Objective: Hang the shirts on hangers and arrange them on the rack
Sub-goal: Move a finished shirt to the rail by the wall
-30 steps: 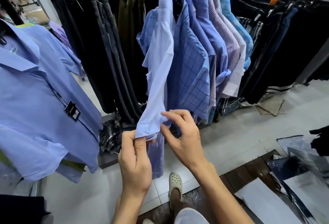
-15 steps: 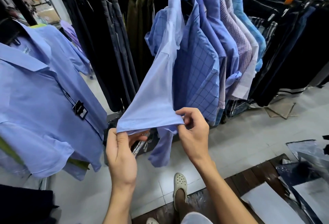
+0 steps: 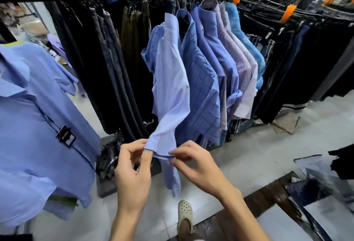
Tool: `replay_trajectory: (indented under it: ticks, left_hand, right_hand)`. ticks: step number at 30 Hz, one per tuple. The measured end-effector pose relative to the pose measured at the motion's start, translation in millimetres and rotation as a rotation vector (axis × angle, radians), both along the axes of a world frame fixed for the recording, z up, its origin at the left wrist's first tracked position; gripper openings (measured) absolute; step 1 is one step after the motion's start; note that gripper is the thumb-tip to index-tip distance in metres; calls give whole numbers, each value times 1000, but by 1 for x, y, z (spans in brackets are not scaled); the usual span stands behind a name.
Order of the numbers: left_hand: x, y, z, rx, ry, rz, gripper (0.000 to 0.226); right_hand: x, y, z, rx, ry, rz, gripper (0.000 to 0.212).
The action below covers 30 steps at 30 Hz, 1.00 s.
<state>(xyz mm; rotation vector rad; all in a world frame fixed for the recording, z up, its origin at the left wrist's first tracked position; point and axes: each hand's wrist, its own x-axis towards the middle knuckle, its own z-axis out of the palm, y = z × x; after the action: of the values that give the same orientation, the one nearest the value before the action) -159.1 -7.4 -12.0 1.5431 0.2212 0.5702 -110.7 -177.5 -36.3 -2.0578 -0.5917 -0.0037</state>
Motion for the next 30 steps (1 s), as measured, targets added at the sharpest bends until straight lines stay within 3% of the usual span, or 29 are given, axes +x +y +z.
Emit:
replay_trajectory:
  ticks: [5, 8, 18, 25, 30]
  left_hand:
    - [23, -9, -2, 126, 111, -299, 17]
    - [39, -13, -1, 184, 133, -371, 28]
    - [142, -28, 39, 295, 19, -345, 24]
    - [219, -36, 78, 434, -21, -323, 26]
    - [276, -21, 115, 426, -49, -230, 25]
  right_hand:
    - [30, -1, 31, 257, -110, -207, 17]
    - [57, -6, 54, 281, -233, -296, 17]
    - [173, -19, 87, -94, -309, -313, 57]
    - [260, -17, 118, -144, -375, -235, 59]
    - [299, 0, 145, -348, -334, -94, 53]
